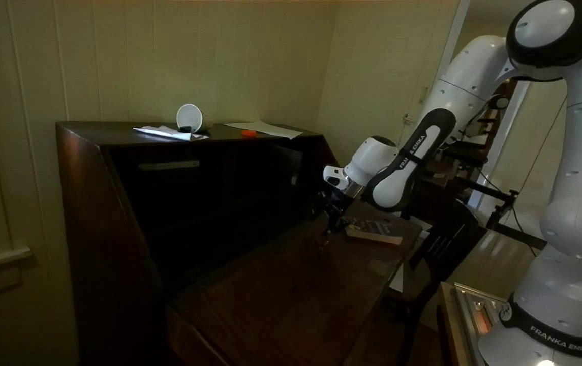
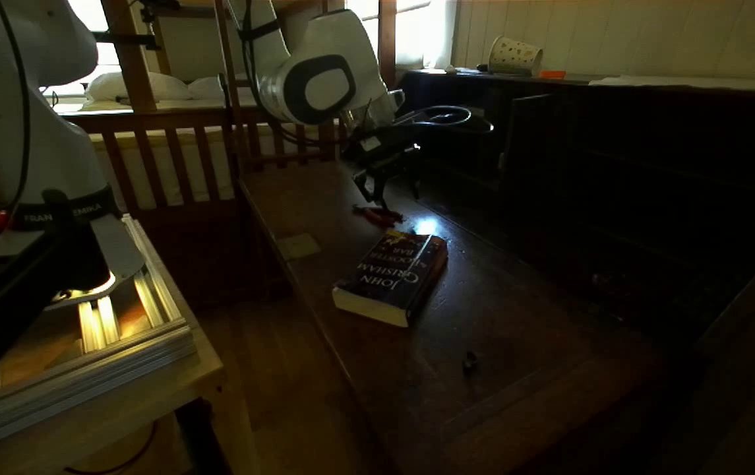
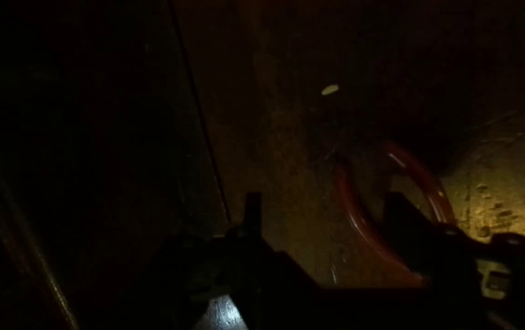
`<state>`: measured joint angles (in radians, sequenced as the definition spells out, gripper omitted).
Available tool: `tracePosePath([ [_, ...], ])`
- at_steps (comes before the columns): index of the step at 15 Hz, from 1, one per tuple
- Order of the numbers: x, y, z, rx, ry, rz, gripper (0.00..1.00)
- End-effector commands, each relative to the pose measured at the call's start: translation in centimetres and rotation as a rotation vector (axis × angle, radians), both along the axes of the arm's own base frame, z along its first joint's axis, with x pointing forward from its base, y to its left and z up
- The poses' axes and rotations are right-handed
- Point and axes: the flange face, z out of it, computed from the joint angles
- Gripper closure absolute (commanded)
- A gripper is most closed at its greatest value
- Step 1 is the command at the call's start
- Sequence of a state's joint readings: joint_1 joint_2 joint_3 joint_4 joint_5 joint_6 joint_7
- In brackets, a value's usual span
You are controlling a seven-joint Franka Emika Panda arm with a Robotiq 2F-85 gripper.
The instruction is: Put the wire cutters inside the bottom shelf on the right
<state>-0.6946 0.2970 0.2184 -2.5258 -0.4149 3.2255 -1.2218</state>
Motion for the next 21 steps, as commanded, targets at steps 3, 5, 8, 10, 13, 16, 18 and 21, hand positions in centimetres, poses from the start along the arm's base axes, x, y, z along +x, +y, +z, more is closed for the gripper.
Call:
tracePosePath([
  [3, 1.0, 0.5, -0.7, -0.041, 0.037, 0.116, 0.30],
  [5, 1.5, 1.2, -0.8, -0.057, 0.067, 0.180, 0.33],
  [8, 2.6, 2.1, -0.7, -0.097, 0.128, 0.280, 0.35],
  [10, 3.4, 2.3, -0.6, -0.129, 0.167, 0.337, 0.35],
  [13, 4.6, 2.5, -0.2, -0.184, 0.198, 0.400, 0.40],
  [16, 5.2, 2.6, -0.4, -0.227, 0.222, 0.452, 0.44],
  [18, 5.4, 2.8, -0.8, -0.237, 0.229, 0.484, 0.50],
  [21, 5.4, 3.2, -1.6, -0.242, 0.246, 0.529, 0.51],
])
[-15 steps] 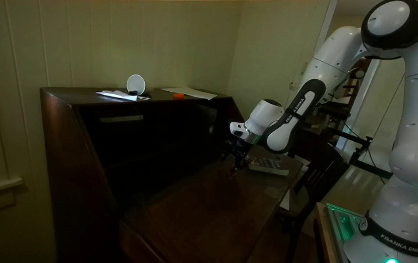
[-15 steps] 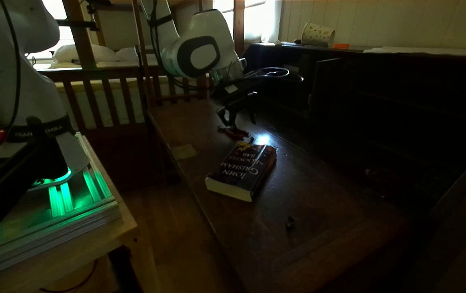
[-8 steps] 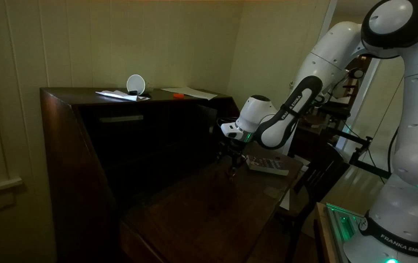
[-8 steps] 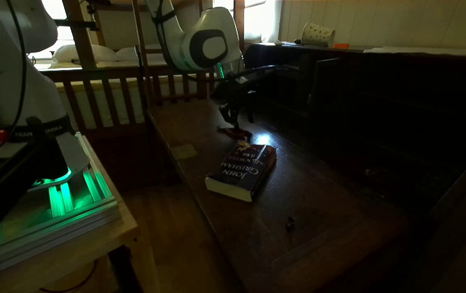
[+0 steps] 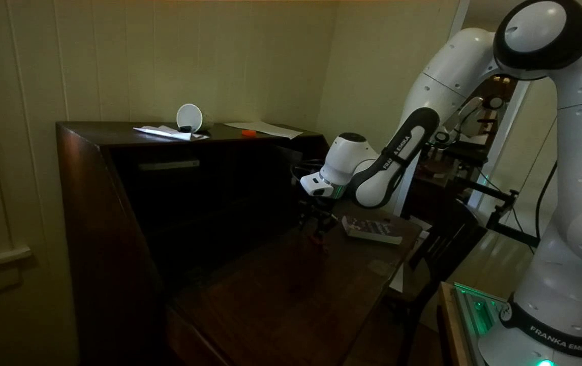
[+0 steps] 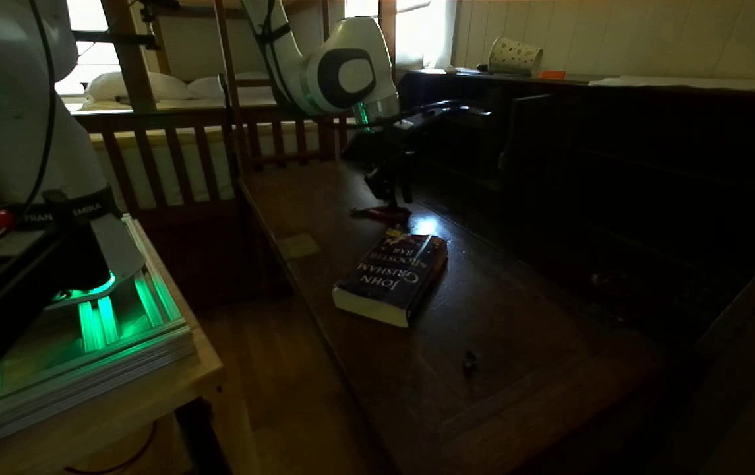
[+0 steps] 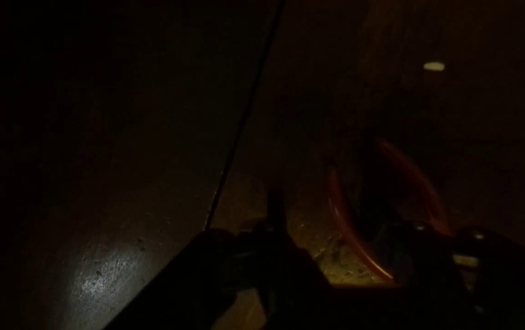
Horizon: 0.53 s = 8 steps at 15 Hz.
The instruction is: Put the wire cutters inside the bottom shelf on the right
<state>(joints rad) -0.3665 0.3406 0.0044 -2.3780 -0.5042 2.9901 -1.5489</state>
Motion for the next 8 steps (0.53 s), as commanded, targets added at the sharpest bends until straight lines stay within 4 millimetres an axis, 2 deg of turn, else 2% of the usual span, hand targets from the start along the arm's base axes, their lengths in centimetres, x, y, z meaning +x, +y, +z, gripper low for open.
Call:
tracePosePath([
  [1, 0.52, -0.08, -0.90, -0.013, 0.030, 0.059, 0.51],
  [2, 0.43, -0.11, -1.00, -0.012, 0.034, 0.068, 0.57],
  [3, 0.39, -0.14, -1.06, -0.012, 0.036, 0.074, 0.76],
  [4, 0.33, -0.18, -1.14, -0.012, 0.040, 0.081, 0.79],
  [7, 0.31, -0.33, -1.12, -0.012, 0.042, 0.089, 1.00],
  [8, 0.33, -0.38, -1.03, -0.013, 0.041, 0.090, 1.00],
])
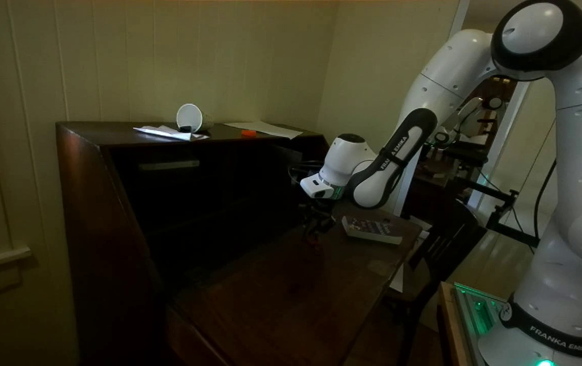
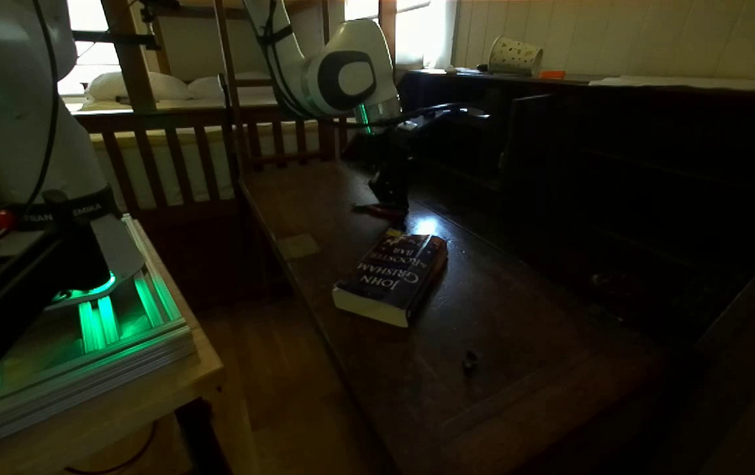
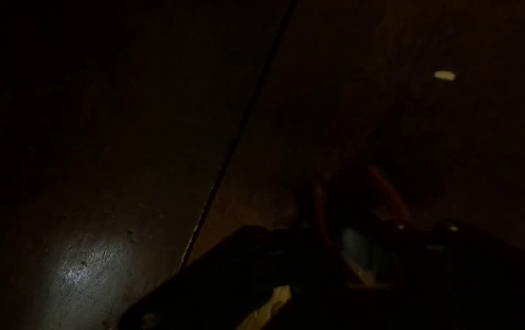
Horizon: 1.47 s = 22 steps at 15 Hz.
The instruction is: Put the wire cutters inside the bottom shelf on the right
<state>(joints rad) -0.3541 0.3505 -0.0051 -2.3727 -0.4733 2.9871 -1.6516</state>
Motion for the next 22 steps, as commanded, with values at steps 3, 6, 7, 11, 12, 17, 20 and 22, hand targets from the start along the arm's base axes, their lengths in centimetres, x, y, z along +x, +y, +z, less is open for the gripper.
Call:
tracePosePath([
  [3, 0.3, -0.4, 0.0, 0.013, 0.003, -0.030, 0.96],
  [6, 0.4, -1.3, 2.1, 0.064, -0.047, -0.214, 0.96],
  [7, 0.3, -1.6, 2.9, 0.084, -0.055, -0.267, 0.96],
  [11, 0.0, -1.9, 7.0, 0.156, -0.078, -0.482, 0.96],
  [12, 0.0, -1.9, 7.9, 0.166, -0.080, -0.535, 0.96],
  [17, -0.1, -2.1, 10.2, 0.207, -0.123, -0.805, 0.96],
  [20, 0.8, -1.5, 9.9, 0.200, -0.192, -0.775, 0.66],
  [22, 1.5, -1.1, 9.1, 0.197, -0.195, -0.760, 0.60],
])
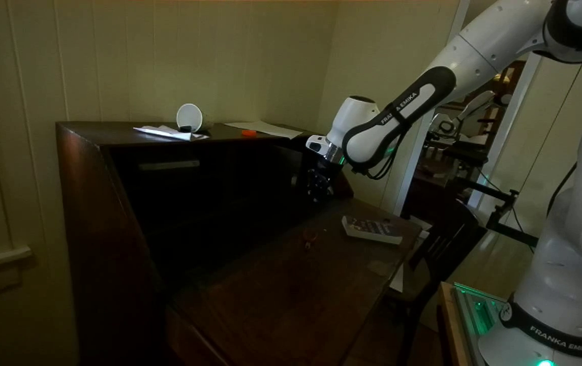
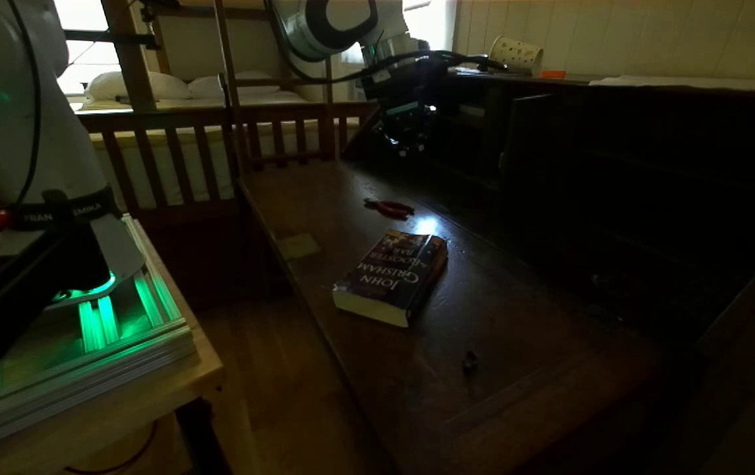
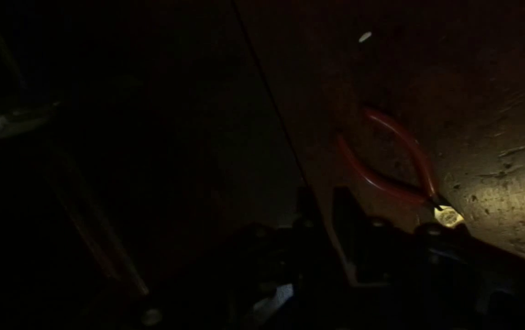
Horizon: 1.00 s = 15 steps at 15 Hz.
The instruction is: Put the wire cutters inside the bottom shelf on the right
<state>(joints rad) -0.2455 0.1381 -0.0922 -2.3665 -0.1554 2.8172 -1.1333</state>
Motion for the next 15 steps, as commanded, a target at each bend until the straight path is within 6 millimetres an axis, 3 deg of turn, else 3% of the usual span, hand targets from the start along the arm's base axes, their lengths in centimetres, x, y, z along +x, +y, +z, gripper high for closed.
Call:
tracePosePath([
  [1, 0.9, 0.8, -1.4, -0.028, -0.013, 0.029, 0.52],
  [2, 1.0, 0.9, -2.0, -0.034, -0.004, 0.045, 0.46],
  [3, 1.0, 0.7, -2.5, -0.057, 0.008, 0.066, 0.62],
  [4, 1.0, 0.8, -3.0, -0.060, 0.015, 0.089, 0.64],
  [5, 1.0, 0.6, -3.5, -0.078, 0.020, 0.110, 0.85],
  [6, 1.0, 0.5, -3.9, -0.085, 0.021, 0.133, 0.79],
  [8, 1.0, 0.5, -4.6, -0.104, 0.023, 0.178, 0.95],
  [10, 1.2, 0.8, -5.1, -0.111, 0.017, 0.222, 1.00],
  [12, 1.2, 1.4, -5.9, -0.103, 0.019, 0.267, 1.00],
  [15, 1.1, 1.7, -6.7, -0.114, 0.054, 0.333, 0.70],
])
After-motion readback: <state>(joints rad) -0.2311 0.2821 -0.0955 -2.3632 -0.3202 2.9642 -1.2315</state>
